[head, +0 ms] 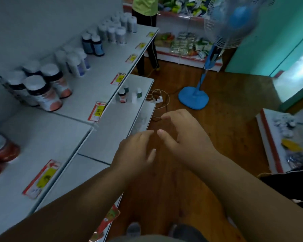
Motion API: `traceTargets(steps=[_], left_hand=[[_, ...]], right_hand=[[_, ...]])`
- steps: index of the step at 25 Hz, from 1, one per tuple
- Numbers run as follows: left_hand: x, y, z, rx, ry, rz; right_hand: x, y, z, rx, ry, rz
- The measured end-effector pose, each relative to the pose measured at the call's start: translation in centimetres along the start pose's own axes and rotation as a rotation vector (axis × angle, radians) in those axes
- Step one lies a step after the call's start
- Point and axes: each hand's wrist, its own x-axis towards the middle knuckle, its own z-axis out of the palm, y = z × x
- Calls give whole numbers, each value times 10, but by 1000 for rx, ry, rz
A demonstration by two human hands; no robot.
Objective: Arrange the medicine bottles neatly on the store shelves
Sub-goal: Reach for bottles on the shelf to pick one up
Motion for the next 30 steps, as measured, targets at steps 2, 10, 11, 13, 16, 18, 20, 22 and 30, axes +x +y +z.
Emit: traceTargets(steps=[2, 10, 11, 13, 16, 18, 20, 22, 30], left_hand=[[45, 0, 11, 0, 8, 19], [199, -18, 72, -24, 65, -278], [212, -22, 76, -32, 92, -335], [247, -35, 86, -43, 158, -438], [297, -70, 104, -38, 160, -570], [330, -105, 126, -13, 177, -605], [356, -143, 149, 2, 206, -663], [375, -183, 179, 4, 266, -753], [414, -330, 266, -1, 469, -901]], right_hand=[[30, 27, 1, 14, 4, 21], [210, 158, 37, 106, -217, -97], [233, 168, 45, 116, -272, -131], [278, 190, 70, 132, -370, -163], [335, 214, 125, 198, -445, -166], [366, 231, 170, 224, -438, -135], [392, 247, 225, 277, -424, -96], [414, 266, 290, 321, -443, -52], [475, 283, 509, 438, -576, -244]])
